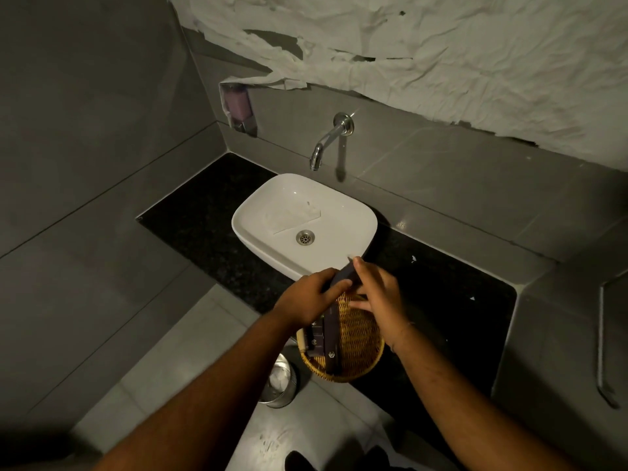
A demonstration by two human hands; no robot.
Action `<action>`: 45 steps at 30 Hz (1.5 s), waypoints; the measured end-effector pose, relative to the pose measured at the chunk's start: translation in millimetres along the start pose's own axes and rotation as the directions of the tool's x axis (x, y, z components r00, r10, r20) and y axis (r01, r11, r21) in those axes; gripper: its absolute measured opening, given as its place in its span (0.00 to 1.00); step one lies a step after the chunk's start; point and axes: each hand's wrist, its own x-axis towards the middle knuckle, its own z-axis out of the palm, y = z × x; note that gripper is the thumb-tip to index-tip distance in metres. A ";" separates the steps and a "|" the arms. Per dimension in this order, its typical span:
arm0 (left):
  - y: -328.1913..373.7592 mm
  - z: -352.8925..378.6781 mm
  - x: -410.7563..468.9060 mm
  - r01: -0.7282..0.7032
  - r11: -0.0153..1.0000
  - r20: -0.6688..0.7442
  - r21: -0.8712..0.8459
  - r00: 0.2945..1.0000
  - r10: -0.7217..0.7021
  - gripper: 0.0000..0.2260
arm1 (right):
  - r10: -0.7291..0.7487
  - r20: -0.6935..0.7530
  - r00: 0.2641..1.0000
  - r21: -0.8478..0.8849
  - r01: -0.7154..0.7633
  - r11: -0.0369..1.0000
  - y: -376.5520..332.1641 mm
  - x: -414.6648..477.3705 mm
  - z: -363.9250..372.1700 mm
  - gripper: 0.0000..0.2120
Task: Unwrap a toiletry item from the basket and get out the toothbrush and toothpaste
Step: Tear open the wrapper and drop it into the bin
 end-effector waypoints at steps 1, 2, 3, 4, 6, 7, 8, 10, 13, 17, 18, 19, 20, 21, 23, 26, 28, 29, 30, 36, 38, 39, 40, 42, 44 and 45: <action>3.5 -4.9 1.1 -0.020 0.992 0.025 0.127 1.000 0.017 0.20 | 0.051 0.007 0.999 0.003 -0.051 0.999 -4.3 4.7 1.9 0.11; 7.7 -9.9 2.0 -0.036 0.976 0.041 0.216 0.999 0.027 0.21 | 0.100 -0.004 0.995 -0.006 -0.100 0.995 -7.9 9.3 4.2 0.12; 12.2 -14.1 2.6 -0.048 0.955 0.064 0.294 0.997 0.030 0.20 | 0.143 -0.018 0.990 -0.019 -0.144 0.989 -9.2 13.8 5.4 0.12; 16.8 -16.3 3.1 -0.062 0.926 0.098 0.371 0.995 0.027 0.19 | 0.185 -0.026 0.982 -0.027 -0.186 0.982 -6.6 17.9 6.0 0.13; 27.8 -17.7 4.2 -0.071 0.865 0.154 0.497 0.988 -0.007 0.19 | 0.266 -0.005 0.964 -0.010 -0.266 0.964 1.2 26.0 7.0 0.17; 33.4 -17.5 4.4 -0.066 0.847 0.166 0.528 0.986 -0.026 0.20 | 0.307 0.016 0.952 0.026 -0.307 0.951 4.3 29.5 7.7 0.19; 38.1 -17.3 4.8 -0.061 0.837 0.177 0.544 0.983 -0.043 0.22 | 0.341 0.031 0.940 0.071 -0.342 0.937 7.2 32.7 8.5 0.20; 45.5 -17.2 5.9 -0.047 0.819 0.203 0.572 0.975 -0.086 0.24 | 0.379 0.028 0.925 0.118 -0.379 0.918 10.7 37.9 10.0 0.19; 51.0 -20.1 4.4 0.001 0.783 0.226 0.622 0.957 -0.182 0.28 | 0.414 -0.034 0.909 0.122 -0.408 0.905 18.0 41.4 4.6 0.15; 58.8 -33.7 1.1 0.017 0.781 0.167 0.624 0.974 -0.154 0.28 | 0.462 -0.057 0.885 0.224 -0.439 0.870 29.4 36.6 -13.7 0.09; 61.7 -37.2 0.6 0.013 0.795 0.151 0.606 0.980 -0.131 0.26 | 0.476 -0.065 0.877 0.230 -0.451 0.862 32.8 35.4 -17.9 0.08; 64.9 -40.2 0.3 0.010 0.822 0.136 0.569 0.985 -0.106 0.24 | 0.491 -0.066 0.869 0.238 -0.464 0.853 35.8 34.3 -21.3 0.09; 68.2 -42.4 0.4 0.008 0.863 0.120 0.504 0.990 -0.079 0.21 | 0.505 -0.064 0.861 0.249 -0.476 0.843 38.6 33.2 -23.6 0.09; 71.4 -44.3 1.1 0.004 0.913 0.093 0.407 0.995 -0.046 0.18 | 0.515 -0.058 0.855 0.263 -0.485 0.834 40.6 32.3 -25.3 0.09; 76.6 -45.5 2.5 -0.011 0.989 0.004 0.147 1.000 0.011 0.12 | 0.522 -0.042 0.852 0.279 -0.492 0.825 44.4 30.9 -27.4 0.10; 81.7 -42.0 1.9 -0.056 0.989 -0.092 -0.138 0.995 0.044 0.12 | 0.534 -0.010 0.846 0.270 -0.512 0.816 44.7 27.4 -25.0 0.11; 81.7 -35.0 -1.3 -0.064 0.966 -0.088 -0.250 0.995 0.044 0.12 | 0.547 0.013 0.837 0.255 -0.532 0.808 42.7 24.7 -18.7 0.13; 81.1 -31.5 -3.2 -0.072 0.959 -0.101 -0.274 0.994 0.045 0.12 | 0.557 0.013 0.830 0.237 -0.544 0.805 41.6 23.5 -14.7 0.14; 80.6 -28.8 -4.3 -0.082 0.953 -0.131 -0.292 0.990 0.045 0.12 | 0.568 0.001 0.823 0.212 -0.555 0.804 41.3 22.3 -11.7 0.15; 83.1 -40.4 -7.0 -0.085 0.902 -0.351 -0.422 0.933 -0.076 0.15 | 0.526 0.075 0.847 -0.063 -0.523 0.850 53.2 12.5 -26.3 0.25; 82.9 -48.8 -9.2 -0.090 0.878 -0.385 -0.469 0.916 -0.112 0.18 | 0.537 0.078 0.840 -0.082 -0.532 0.843 56.4 11.0 -30.6 0.27; 81.9 -52.5 -10.6 -0.093 0.866 -0.401 -0.491 0.907 -0.129 0.20 | 0.550 0.061 0.833 -0.086 -0.544 0.834 57.3 10.2 -32.4 0.27; 79.7 -56.1 -12.0 -0.100 0.853 -0.417 -0.512 0.897 -0.146 0.22 | 0.555 0.032 0.831 -0.097 -0.550 0.829 58.8 9.6 -34.4 0.26; 71.4 -62.5 -16.2 -0.116 0.823 -0.449 -0.556 0.876 -0.180 0.24 | 0.561 -0.025 0.827 -0.136 -0.559 0.818 61.8 8.5 -40.4 0.25; 58.7 -68.1 -22.7 -0.116 0.790 -0.461 -0.602 0.858 -0.226 0.26 | 0.565 -0.081 0.821 -0.194 -0.569 0.799 64.4 8.9 -48.2 0.28; 51.0 -70.2 -26.9 -0.109 0.777 -0.461 -0.620 0.852 -0.249 0.26 | 0.553 -0.121 0.825 -0.225 -0.565 0.794 65.9 8.9 -52.1 0.28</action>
